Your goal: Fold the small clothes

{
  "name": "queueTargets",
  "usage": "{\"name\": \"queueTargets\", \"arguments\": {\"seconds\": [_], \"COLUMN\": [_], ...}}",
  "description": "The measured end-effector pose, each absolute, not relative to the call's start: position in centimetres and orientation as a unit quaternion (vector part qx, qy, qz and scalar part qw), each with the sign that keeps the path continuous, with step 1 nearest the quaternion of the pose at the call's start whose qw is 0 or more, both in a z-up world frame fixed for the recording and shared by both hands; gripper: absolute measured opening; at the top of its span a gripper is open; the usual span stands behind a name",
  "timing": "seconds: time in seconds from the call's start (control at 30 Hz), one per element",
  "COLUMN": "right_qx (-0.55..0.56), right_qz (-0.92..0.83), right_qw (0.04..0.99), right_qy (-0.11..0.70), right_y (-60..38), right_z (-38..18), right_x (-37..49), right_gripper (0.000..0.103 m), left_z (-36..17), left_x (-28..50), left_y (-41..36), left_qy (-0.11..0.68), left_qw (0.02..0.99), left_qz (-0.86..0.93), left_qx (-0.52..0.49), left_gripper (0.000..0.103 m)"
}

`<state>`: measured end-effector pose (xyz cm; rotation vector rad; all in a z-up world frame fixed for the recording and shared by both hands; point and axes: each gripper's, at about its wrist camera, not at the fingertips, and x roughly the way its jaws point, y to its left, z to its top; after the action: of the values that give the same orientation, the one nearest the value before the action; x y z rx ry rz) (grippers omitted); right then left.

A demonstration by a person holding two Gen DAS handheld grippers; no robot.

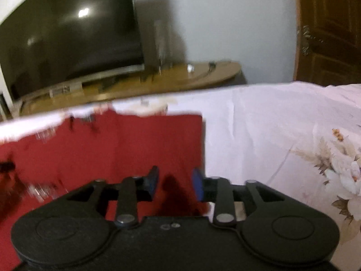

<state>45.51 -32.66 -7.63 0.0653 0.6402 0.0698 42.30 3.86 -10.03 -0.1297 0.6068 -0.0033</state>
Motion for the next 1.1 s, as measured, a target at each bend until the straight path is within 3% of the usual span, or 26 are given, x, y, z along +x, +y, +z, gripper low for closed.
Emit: {"name": "queueTargets", "arguments": {"seconds": [0.03, 0.2, 0.3, 0.47, 0.8, 0.87, 0.93, 1.1], "right_qx": [0.03, 0.018, 0.013, 0.013, 0.019, 0.019, 0.021, 0.03], "right_qz": [0.033, 0.036, 0.03, 0.017, 0.012, 0.008, 0.003, -0.006], "right_qw": [0.95, 0.948, 0.948, 0.947, 0.951, 0.952, 0.953, 0.954], "right_qy": [0.31, 0.314, 0.317, 0.32, 0.309, 0.304, 0.301, 0.298], "right_y": [-32.4, -31.7, -31.0, -28.4, -23.8, -23.5, -23.3, -23.4], "right_z": [-7.3, -6.6, -6.2, -5.6, -4.1, -3.7, -3.3, -3.0], "right_x": [45.2, 43.3, 42.4, 40.9, 39.6, 39.3, 39.1, 38.5], "right_gripper": [0.052, 0.052, 0.052, 0.052, 0.052, 0.052, 0.052, 0.052], "left_z": [-9.4, -9.1, -10.2, -12.2, -14.7, -15.3, -15.6, -14.8], "left_x": [41.3, 37.8, 35.0, 31.3, 33.7, 34.6, 34.7, 34.6], "left_y": [4.9, 14.1, 23.1, 36.4, 46.2, 46.1, 46.4, 46.1], "left_qy": [0.289, 0.267, 0.266, 0.237, 0.213, 0.218, 0.23, 0.238], "left_qw": [0.955, 0.952, 0.925, 0.868, 0.845, 0.843, 0.834, 0.847], "left_qz": [0.006, 0.071, 0.148, 0.261, 0.235, 0.24, 0.26, 0.257], "left_qx": [-0.066, -0.133, -0.229, -0.349, -0.431, -0.43, -0.429, -0.4], "left_gripper": [0.086, 0.084, 0.053, 0.052, 0.051, 0.04, 0.007, 0.003]}}
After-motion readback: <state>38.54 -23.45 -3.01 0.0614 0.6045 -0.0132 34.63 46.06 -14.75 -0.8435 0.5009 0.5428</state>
